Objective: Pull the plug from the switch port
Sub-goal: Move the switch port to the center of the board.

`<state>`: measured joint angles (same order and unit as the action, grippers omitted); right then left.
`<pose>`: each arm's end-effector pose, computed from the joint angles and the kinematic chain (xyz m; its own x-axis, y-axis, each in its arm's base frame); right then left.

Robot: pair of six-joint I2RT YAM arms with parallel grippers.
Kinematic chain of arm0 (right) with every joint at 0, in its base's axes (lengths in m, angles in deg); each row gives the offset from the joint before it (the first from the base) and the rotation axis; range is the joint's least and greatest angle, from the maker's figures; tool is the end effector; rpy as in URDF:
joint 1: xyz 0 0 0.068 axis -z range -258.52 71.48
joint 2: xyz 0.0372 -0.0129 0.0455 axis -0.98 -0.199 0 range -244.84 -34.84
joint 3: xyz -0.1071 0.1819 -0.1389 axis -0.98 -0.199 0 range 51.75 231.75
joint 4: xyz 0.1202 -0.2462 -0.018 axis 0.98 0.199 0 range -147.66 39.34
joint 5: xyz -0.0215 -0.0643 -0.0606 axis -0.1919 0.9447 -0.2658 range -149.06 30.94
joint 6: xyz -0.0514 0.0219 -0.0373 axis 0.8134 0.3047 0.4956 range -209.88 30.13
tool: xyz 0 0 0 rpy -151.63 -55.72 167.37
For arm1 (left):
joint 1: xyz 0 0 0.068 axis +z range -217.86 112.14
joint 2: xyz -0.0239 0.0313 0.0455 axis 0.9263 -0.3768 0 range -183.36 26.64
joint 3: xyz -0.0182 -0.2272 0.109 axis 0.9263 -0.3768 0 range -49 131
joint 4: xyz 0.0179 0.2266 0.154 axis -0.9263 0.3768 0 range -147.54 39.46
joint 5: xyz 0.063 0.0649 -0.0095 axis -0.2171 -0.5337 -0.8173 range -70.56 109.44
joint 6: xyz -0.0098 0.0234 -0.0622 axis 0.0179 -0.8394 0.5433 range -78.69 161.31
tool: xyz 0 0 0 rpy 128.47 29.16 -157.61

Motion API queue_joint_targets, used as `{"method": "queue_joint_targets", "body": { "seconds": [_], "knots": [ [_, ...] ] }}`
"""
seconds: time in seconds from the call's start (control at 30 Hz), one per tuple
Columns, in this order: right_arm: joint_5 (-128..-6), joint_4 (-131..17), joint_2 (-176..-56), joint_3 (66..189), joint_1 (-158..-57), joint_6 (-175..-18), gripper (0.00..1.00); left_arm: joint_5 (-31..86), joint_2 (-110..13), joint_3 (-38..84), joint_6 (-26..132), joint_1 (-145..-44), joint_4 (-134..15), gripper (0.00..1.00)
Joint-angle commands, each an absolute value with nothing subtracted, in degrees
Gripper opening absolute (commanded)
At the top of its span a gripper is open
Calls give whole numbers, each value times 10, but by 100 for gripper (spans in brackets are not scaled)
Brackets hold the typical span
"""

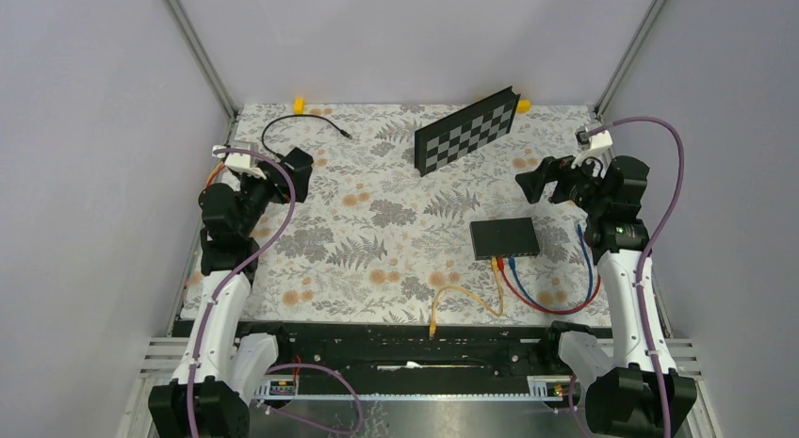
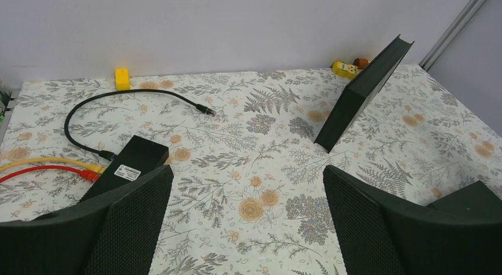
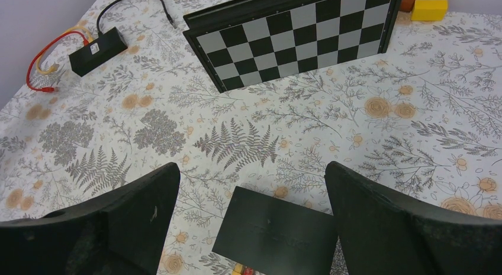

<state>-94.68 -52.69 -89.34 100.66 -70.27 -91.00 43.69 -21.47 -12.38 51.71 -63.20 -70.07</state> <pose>0.2599 -0.0061 0.3243 -0.1904 0.0437 -0.9807 -0.4462 0.8860 0.1261 0.2472 -0.0018 0.3040 -0.0427 -0.1685 -0.9848 0.3328 0.9270 -0.1731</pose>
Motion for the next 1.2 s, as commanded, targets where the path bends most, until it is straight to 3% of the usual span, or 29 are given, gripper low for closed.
{"method": "queue_joint_targets", "body": {
  "seconds": [0.0, 0.63, 0.93, 1.17],
  "knots": [
    [-954, -526, -888, 1029, -705, -886, 100, 448, -216, -122, 519, -626, -727, 99],
    [-936, -478, -874, 1061, -705, -843, 100, 448, -225, -125, 530, -618, -727, 99],
    [-914, -266, -947, 1109, -705, -673, 100, 451, -236, -123, 534, -618, -725, 99],
    [-882, -180, -999, 1045, -709, -542, 100, 450, -241, -122, 532, -618, -722, 99]
  ]
}}
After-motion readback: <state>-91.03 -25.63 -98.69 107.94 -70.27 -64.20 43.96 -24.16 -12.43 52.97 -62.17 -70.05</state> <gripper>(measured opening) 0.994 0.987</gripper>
